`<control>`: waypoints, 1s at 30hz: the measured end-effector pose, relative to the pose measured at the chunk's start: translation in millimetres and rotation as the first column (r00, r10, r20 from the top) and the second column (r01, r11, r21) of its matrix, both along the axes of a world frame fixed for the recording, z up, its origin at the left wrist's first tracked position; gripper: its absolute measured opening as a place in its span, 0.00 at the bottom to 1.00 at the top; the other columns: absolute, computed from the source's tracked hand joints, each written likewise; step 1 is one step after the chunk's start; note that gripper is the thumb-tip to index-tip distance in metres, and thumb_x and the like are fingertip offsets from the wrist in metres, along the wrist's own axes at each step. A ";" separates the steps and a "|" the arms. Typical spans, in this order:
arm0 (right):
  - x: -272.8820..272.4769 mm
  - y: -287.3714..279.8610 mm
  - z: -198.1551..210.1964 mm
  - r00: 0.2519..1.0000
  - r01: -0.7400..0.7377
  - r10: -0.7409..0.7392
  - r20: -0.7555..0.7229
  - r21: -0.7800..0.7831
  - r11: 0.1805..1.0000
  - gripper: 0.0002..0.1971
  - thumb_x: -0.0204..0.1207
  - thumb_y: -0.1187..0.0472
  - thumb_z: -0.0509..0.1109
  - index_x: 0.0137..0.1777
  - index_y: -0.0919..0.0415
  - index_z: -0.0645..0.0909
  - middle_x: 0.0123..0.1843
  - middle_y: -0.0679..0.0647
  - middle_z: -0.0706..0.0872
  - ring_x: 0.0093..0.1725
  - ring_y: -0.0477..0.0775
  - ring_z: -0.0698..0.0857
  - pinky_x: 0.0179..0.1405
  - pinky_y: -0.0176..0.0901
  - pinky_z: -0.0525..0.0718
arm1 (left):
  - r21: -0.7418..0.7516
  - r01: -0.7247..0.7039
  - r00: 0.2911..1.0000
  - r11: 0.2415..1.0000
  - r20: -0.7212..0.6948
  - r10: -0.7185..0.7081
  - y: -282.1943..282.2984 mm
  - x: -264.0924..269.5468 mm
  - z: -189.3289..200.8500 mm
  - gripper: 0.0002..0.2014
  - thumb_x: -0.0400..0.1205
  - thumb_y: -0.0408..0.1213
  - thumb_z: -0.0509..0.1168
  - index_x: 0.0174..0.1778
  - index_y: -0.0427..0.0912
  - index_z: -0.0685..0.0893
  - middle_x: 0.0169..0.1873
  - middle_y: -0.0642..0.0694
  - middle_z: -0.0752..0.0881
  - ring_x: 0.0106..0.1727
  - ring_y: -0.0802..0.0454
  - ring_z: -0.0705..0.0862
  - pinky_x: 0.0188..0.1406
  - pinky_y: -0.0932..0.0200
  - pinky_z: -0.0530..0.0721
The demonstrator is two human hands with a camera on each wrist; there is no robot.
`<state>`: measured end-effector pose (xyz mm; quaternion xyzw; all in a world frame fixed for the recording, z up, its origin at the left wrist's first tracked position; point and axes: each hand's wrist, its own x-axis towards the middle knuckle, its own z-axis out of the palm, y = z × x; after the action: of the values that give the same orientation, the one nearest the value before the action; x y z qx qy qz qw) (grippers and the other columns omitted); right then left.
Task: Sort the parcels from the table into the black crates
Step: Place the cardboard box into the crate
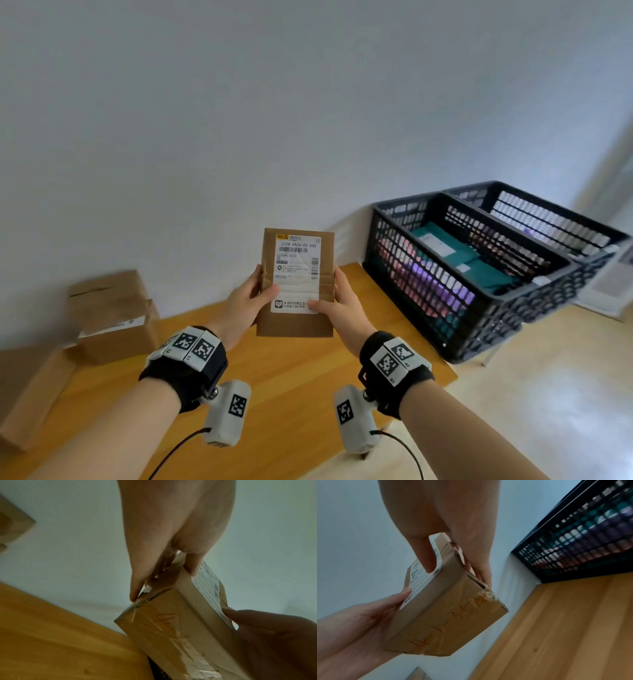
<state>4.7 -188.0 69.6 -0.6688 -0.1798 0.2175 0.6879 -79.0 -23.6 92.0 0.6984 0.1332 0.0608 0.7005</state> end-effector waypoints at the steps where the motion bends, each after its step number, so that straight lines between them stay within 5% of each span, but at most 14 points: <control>1: 0.4 -9.6 -2.0 1.000 0.024 -0.024 -0.005 -0.016 1.000 0.39 0.72 0.73 0.70 0.79 0.44 0.62 0.64 0.49 0.84 0.63 0.50 0.84 0.64 0.55 0.83 | -0.012 0.022 1.000 1.000 -0.008 -0.022 -7.9 4.8 -3.0 0.21 0.85 0.38 0.60 0.72 0.61 0.69 0.60 0.59 0.83 0.55 0.63 0.84 0.41 0.67 0.86; 11: 0.1 -124.9 -14.5 0.972 0.224 -0.229 -0.054 -0.091 0.970 0.41 0.72 0.74 0.70 0.80 0.44 0.60 0.64 0.49 0.83 0.64 0.49 0.82 0.68 0.55 0.80 | -0.058 0.111 0.987 0.992 -0.113 -0.116 -111.3 49.5 -31.4 0.21 0.84 0.35 0.62 0.72 0.40 0.65 0.62 0.46 0.82 0.54 0.55 0.84 0.43 0.61 0.84; 15: 3.0 -177.8 -18.6 0.959 0.266 -0.273 -0.081 -0.084 0.960 0.41 0.72 0.74 0.70 0.79 0.44 0.61 0.64 0.49 0.84 0.64 0.50 0.82 0.70 0.57 0.78 | -0.042 0.159 0.978 0.986 -0.131 -0.163 -163.8 64.1 -31.9 0.18 0.84 0.32 0.62 0.69 0.40 0.66 0.61 0.44 0.81 0.57 0.50 0.83 0.52 0.56 0.83; 19: 10.9 -237.1 -16.5 0.958 0.268 -0.272 -0.090 -0.054 0.962 0.39 0.73 0.76 0.69 0.78 0.46 0.62 0.62 0.48 0.84 0.62 0.47 0.83 0.66 0.48 0.80 | 0.012 0.180 0.974 0.984 -0.143 -0.176 -218.4 77.8 -30.2 0.18 0.84 0.34 0.63 0.68 0.39 0.67 0.63 0.41 0.81 0.62 0.46 0.82 0.56 0.52 0.83; 24: 29.1 -317.2 -12.3 0.963 0.250 -0.252 -0.090 -0.038 0.968 0.40 0.73 0.75 0.70 0.79 0.45 0.59 0.63 0.49 0.84 0.62 0.49 0.84 0.67 0.54 0.81 | 0.096 0.181 0.974 0.979 -0.157 -0.164 -297.4 95.0 -22.1 0.20 0.84 0.37 0.63 0.71 0.37 0.69 0.63 0.40 0.82 0.61 0.46 0.83 0.62 0.47 0.82; 27: 45.5 -361.9 -4.2 0.973 0.210 -0.212 -0.091 -0.034 0.977 0.41 0.74 0.75 0.69 0.80 0.44 0.56 0.63 0.51 0.84 0.62 0.51 0.84 0.64 0.53 0.83 | 0.156 0.200 0.973 0.967 -0.149 -0.177 -339.4 107.9 -13.3 0.18 0.86 0.38 0.59 0.72 0.41 0.73 0.63 0.42 0.83 0.61 0.48 0.83 0.62 0.50 0.83; 30: 61.8 -399.5 7.2 0.983 0.162 -0.165 -0.086 -0.034 0.986 0.41 0.75 0.75 0.68 0.80 0.43 0.55 0.64 0.53 0.84 0.60 0.52 0.85 0.57 0.50 0.85 | 0.159 0.218 0.969 0.963 -0.153 -0.194 -372.7 122.9 -1.6 0.16 0.88 0.38 0.54 0.72 0.45 0.75 0.64 0.44 0.84 0.59 0.51 0.84 0.52 0.60 0.84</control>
<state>66.5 -587.5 76.7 -0.6802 -0.0905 0.1921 0.7016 43.9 -396.4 90.5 0.7697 0.1014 -0.0488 0.6284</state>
